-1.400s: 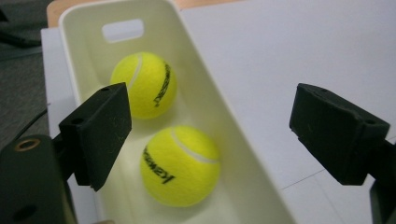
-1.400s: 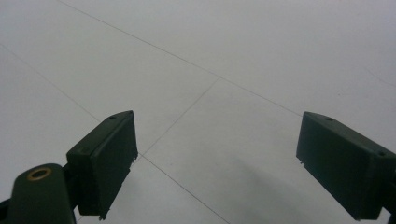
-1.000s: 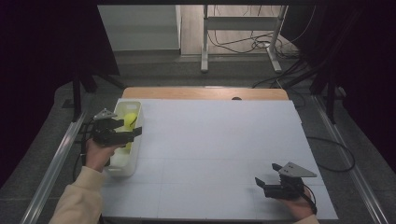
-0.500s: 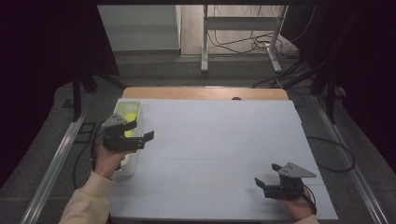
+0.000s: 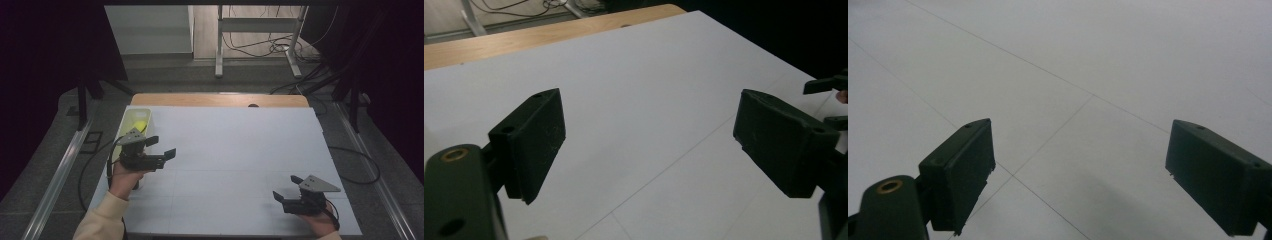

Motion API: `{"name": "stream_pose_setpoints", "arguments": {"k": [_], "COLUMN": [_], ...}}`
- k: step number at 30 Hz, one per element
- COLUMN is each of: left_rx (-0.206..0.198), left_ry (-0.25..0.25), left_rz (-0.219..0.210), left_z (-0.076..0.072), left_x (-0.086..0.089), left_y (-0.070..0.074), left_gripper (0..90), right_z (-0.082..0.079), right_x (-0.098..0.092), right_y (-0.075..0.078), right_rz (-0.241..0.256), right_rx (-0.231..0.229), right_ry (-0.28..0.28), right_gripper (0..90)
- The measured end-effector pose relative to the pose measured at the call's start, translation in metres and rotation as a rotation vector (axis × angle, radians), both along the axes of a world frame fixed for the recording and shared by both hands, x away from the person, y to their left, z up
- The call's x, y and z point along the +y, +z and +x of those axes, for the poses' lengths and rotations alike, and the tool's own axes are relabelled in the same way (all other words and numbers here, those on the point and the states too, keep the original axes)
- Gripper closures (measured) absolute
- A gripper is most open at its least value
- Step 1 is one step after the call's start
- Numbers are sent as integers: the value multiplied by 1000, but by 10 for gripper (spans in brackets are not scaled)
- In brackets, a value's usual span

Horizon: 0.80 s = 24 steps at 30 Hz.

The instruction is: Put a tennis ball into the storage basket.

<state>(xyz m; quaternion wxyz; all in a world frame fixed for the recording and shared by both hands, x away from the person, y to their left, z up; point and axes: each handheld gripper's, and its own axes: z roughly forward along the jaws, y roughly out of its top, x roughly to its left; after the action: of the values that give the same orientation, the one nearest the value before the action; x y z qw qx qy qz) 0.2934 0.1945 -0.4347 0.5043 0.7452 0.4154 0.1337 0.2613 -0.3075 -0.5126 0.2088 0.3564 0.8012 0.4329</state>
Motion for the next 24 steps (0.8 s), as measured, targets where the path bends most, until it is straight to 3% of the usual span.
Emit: {"name": "stream_pose_setpoints", "arguments": {"k": [12,20,24], "left_rx": [-1,24,40], "left_ry": [-68,-132,-138], "left_rz": [-2,24,34], "left_z": [-16,-32,-37], "left_x": [-22,-39,-40], "left_y": [-11,-30,-40], "left_gripper": [143,144,147], "right_z": [0,-1,-1], "right_x": [1,1,2], "right_y": [0,0,0], "right_rz": [-1,6,5], "right_rx": [1,0,-3], "right_ry": [5,17,29], "right_gripper": [128,128,127]}}
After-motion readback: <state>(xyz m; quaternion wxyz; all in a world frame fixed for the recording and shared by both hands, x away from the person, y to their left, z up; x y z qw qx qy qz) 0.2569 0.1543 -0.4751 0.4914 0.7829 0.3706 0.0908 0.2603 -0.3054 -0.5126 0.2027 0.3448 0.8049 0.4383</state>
